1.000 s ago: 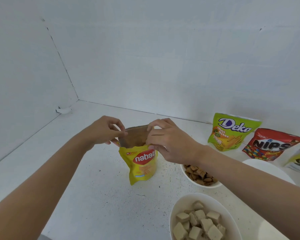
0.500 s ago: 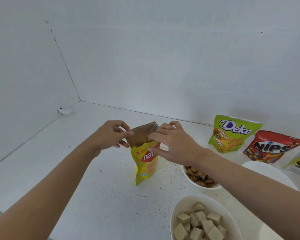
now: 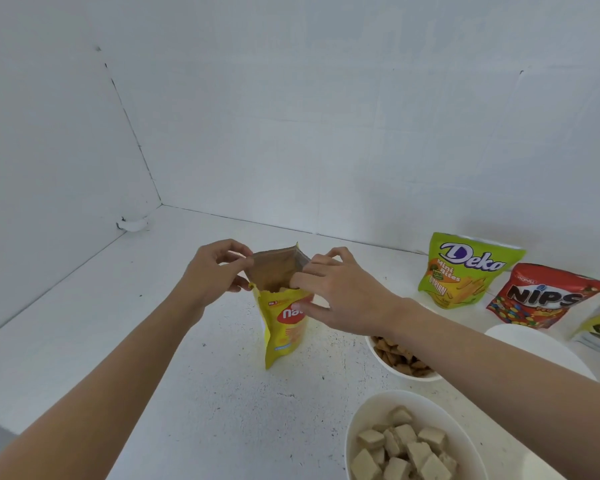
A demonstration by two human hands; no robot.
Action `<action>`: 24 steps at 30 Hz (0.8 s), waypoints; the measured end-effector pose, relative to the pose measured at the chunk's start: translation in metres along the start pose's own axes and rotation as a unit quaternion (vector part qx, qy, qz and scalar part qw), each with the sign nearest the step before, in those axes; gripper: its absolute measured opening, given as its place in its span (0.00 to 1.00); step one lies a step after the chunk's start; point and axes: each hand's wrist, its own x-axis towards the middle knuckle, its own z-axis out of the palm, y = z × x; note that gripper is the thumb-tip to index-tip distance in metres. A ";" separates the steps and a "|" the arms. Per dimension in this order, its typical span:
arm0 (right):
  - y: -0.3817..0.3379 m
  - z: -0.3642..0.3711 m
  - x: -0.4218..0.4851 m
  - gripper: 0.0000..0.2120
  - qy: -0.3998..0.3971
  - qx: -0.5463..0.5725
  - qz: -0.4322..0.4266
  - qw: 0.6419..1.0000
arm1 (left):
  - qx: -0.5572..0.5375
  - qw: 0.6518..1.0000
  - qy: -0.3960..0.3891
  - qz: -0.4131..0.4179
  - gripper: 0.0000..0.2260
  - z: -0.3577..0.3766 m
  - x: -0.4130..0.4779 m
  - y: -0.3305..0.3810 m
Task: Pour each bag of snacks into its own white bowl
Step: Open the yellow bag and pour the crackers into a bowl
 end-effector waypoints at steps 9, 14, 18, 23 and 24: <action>-0.028 0.008 0.024 0.20 -0.010 -0.057 -0.082 0.995 | -0.117 0.993 -0.014 -0.025 0.08 0.021 -0.046 -0.066; -0.036 0.010 0.040 0.21 -0.037 -0.028 -0.079 0.996 | -0.063 0.995 -0.075 0.015 0.05 0.036 -0.062 -0.097; -0.045 0.006 0.053 0.13 -0.083 -0.004 -0.048 0.995 | -0.033 0.997 -0.067 0.005 0.06 0.040 -0.056 -0.103; -0.049 -0.007 0.071 0.06 0.023 0.042 0.021 0.999 | -0.063 0.994 -0.056 0.068 0.11 0.034 -0.053 -0.091; -0.049 -0.012 0.075 0.06 0.059 0.035 0.034 0.997 | -0.073 0.993 -0.046 0.081 0.14 0.032 -0.051 -0.087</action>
